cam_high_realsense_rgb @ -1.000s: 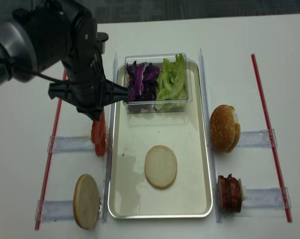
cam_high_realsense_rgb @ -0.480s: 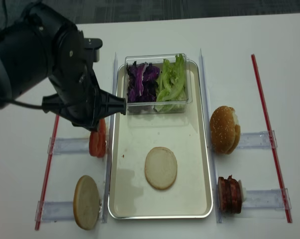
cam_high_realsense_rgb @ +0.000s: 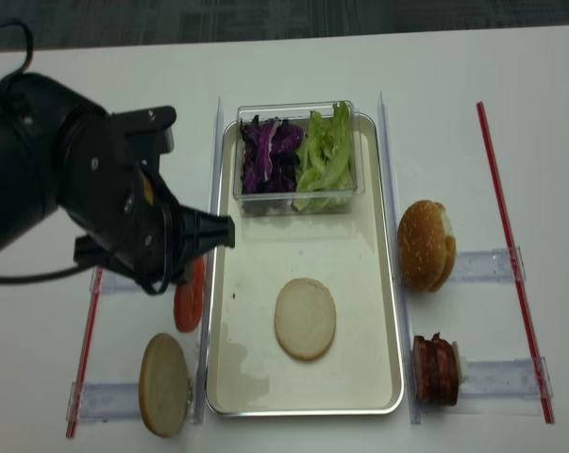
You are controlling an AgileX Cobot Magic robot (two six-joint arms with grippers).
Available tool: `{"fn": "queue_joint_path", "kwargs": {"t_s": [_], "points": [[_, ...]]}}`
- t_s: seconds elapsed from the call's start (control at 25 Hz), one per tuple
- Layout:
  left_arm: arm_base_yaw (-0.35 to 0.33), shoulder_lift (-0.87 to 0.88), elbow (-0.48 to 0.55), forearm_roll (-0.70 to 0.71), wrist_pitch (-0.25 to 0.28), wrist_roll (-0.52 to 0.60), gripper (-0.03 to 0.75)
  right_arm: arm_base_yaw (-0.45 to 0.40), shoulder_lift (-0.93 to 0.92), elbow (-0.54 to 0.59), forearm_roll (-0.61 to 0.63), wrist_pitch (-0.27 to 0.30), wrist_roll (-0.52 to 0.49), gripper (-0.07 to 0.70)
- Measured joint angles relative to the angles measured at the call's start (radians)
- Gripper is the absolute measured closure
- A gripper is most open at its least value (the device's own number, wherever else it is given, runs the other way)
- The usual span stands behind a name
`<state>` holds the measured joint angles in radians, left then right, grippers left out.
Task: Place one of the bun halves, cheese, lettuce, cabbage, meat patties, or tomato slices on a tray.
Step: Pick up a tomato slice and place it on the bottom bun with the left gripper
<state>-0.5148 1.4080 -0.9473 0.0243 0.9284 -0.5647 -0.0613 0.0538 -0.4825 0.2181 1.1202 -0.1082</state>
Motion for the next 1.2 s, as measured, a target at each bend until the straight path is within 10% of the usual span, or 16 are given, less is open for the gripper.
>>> {"fn": "queue_joint_path", "kwargs": {"t_s": [0.64, 1.2], "points": [[-0.013, -0.014, 0.163, -0.199, -0.248, 0.070, 0.659, 0.000, 0.000, 0.000, 0.000, 0.000, 0.000, 0.162], [-0.013, 0.005, 0.189, -0.567, -0.408, 0.400, 0.659, 0.000, 0.000, 0.000, 0.000, 0.000, 0.002, 0.162]]}}
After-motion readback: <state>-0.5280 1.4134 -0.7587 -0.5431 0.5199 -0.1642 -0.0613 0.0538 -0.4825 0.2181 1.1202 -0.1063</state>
